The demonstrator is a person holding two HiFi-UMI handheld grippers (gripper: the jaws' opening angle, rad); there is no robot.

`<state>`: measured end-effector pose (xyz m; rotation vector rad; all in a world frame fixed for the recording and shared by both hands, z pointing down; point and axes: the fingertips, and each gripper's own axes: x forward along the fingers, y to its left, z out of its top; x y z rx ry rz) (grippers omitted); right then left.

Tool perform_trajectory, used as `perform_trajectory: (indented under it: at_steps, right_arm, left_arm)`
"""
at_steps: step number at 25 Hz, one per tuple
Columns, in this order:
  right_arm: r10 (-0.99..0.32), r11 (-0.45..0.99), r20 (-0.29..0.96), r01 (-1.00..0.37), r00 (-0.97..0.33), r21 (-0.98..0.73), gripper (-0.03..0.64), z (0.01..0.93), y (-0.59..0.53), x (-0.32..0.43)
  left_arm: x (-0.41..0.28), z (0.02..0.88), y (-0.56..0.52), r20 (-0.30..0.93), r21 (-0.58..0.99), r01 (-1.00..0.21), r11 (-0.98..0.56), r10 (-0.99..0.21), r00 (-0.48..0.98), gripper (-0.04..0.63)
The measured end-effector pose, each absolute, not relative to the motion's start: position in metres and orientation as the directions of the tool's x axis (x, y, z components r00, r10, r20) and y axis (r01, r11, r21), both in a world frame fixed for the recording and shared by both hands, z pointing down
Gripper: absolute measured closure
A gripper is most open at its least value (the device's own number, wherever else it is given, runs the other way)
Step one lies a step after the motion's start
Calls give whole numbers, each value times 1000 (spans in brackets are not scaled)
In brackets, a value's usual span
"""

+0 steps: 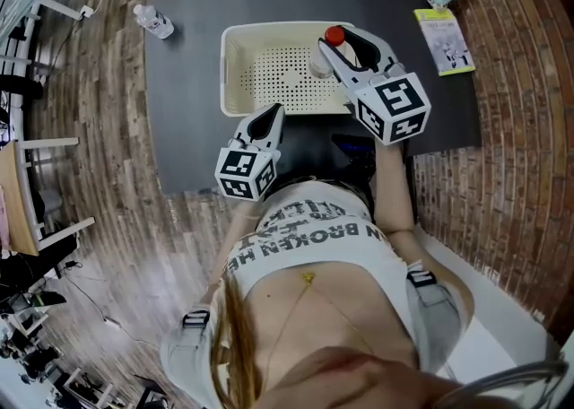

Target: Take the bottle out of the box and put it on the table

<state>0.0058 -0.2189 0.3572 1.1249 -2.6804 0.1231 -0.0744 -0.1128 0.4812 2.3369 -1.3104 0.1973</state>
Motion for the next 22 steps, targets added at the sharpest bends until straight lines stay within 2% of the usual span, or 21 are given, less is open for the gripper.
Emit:
perform_trajectory:
  at_steps: [22]
  right_arm:
    - [-853,479,255,-877,-455,35,468,362,-236,158]
  left_arm:
    - [-29,487,-115,345,321,-830,-457,-759,552,591]
